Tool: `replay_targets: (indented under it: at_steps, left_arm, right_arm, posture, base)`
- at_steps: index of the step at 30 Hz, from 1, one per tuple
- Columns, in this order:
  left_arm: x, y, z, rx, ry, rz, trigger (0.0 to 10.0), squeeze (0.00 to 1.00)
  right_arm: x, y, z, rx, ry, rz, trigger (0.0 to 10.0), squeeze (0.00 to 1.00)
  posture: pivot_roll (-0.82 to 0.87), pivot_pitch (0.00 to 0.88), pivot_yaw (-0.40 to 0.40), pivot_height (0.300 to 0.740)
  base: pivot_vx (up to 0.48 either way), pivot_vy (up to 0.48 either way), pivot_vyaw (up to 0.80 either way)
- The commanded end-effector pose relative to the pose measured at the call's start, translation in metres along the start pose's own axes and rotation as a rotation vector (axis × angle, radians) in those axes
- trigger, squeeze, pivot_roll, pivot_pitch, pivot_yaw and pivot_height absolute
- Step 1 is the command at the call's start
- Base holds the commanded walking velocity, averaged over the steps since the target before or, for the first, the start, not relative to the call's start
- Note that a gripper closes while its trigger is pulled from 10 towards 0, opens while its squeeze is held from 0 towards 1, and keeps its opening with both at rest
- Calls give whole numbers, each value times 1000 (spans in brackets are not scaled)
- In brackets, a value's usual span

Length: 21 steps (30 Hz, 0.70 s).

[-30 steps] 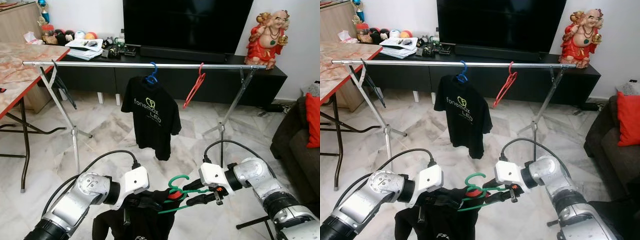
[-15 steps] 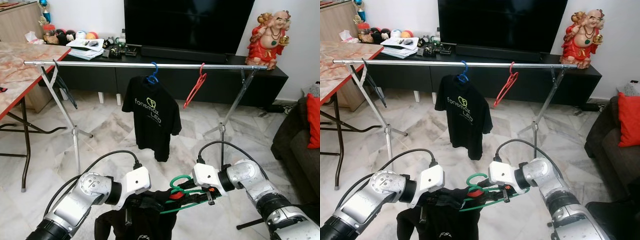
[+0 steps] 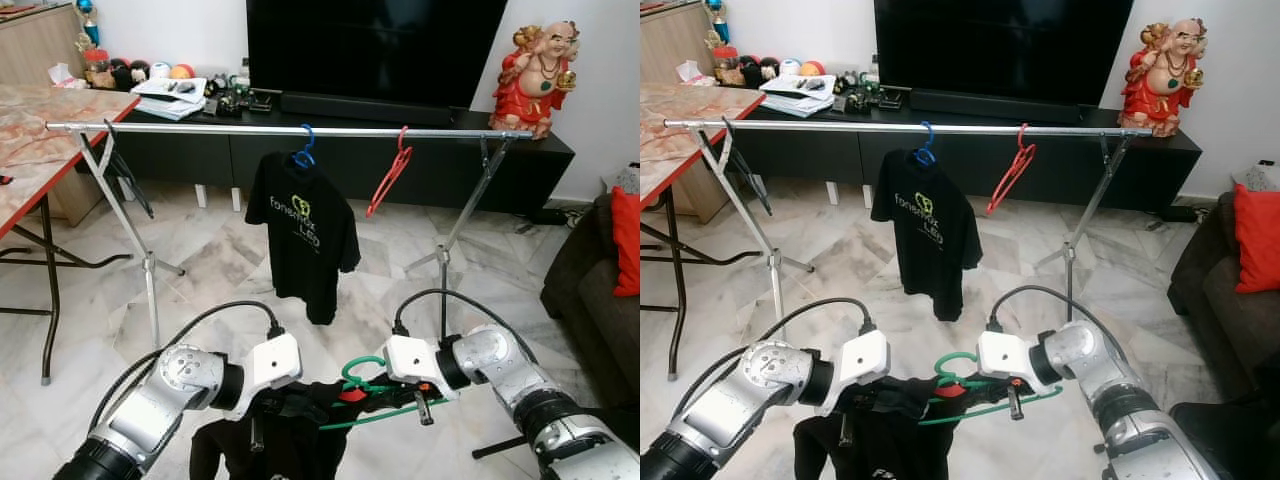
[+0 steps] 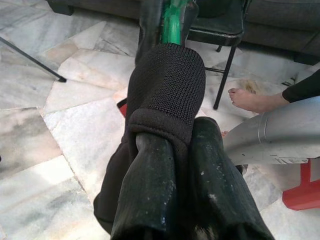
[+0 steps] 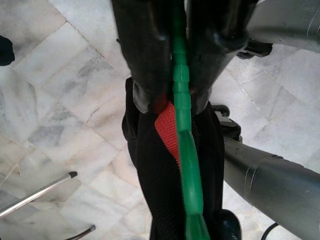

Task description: Hang hanger

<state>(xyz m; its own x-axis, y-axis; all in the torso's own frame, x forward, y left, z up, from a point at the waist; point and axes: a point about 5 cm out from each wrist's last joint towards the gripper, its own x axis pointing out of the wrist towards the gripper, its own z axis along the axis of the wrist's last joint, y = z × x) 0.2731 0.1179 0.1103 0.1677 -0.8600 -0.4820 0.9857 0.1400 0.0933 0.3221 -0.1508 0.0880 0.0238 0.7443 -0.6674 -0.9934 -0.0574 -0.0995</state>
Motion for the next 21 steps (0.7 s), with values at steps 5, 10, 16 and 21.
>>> replay_targets:
  at_steps: [5, 10, 16, 21]
  left_arm:
    - [-3, 6, 10, 55, -8, 12, 10000, 0]
    - [-5, 7, 11, 66, 4, 14, 10000, 0]
    - [-12, 12, 15, 76, 11, 15, 10000, 0]
    - [-17, 12, 21, 61, -26, -8, 10000, 0]
  right_arm:
    - [0, 1, -5, 37, 0, -27, 0, 0]
    - [3, 3, -6, 48, -16, -21, 0, 0]
    - [7, 6, -7, 65, -38, -36, 0, 0]
    - [14, 9, -9, 83, -63, -52, 0, 0]
  posture:
    - [118, 0, -94, 740]
    - [119, 0, -89, 740]
    - [120, 0, -85, 740]
    - [126, 1, -70, 740]
  base:
    - [0, 0, 0]
    - [0, 0, 0]
    - [0, 0, 0]
    - [0, 0, 0]
